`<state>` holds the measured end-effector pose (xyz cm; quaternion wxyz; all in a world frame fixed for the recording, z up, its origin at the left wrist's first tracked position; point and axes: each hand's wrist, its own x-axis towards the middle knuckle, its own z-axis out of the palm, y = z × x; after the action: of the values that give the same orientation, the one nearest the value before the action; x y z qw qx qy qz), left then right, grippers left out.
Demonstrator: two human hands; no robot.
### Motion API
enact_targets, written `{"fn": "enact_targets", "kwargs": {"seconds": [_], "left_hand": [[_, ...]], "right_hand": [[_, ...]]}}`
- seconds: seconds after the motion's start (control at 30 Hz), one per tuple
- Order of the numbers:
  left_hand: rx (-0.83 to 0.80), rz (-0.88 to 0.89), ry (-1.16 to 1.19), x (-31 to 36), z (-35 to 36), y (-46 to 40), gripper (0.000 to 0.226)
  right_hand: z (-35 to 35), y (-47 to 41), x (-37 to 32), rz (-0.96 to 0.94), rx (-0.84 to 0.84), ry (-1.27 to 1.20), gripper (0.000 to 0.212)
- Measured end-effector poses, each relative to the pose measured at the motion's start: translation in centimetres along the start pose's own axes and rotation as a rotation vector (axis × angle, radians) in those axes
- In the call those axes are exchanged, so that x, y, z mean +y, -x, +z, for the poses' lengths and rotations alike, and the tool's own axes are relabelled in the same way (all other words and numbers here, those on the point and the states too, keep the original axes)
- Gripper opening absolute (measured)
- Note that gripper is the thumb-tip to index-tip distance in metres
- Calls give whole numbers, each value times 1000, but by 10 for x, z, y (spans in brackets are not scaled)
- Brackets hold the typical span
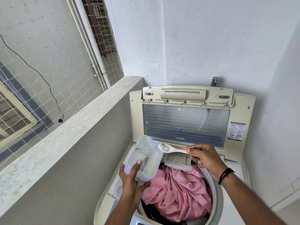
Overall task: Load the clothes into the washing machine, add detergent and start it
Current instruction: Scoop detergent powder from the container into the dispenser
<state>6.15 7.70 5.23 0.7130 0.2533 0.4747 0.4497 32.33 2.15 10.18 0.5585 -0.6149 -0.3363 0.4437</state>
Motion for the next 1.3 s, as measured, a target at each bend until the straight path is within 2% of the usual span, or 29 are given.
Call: {"fn": "enact_targets", "kwargs": {"seconds": [0.3, 0.4, 0.57, 0.67, 0.83, 1.03, 1.3], "left_hand": [[64, -78, -25, -11, 11, -6, 118], [80, -100, -25, -18, 10, -5, 114], [71, -112, -79, -22, 2, -4, 106], [62, -123, -117, -22, -2, -2, 112], [38, -113, -129, -20, -8, -1, 118], [31, -113, -120, -20, -8, -3, 126], [13, -100, -111, -21, -13, 0, 125]], "right_hand": [[-39, -37, 43, 68, 200, 183, 17], [-41, -44, 68, 55, 222, 340, 29], [-30, -48, 97, 46, 139, 508, 22], [-26, -47, 106, 47, 59, 646, 18], [-27, -45, 126, -4, -47, 888, 29], [-23, -39, 125, -124, -62, 989, 32], [-22, -42, 121, -194, -43, 987, 34]]}}
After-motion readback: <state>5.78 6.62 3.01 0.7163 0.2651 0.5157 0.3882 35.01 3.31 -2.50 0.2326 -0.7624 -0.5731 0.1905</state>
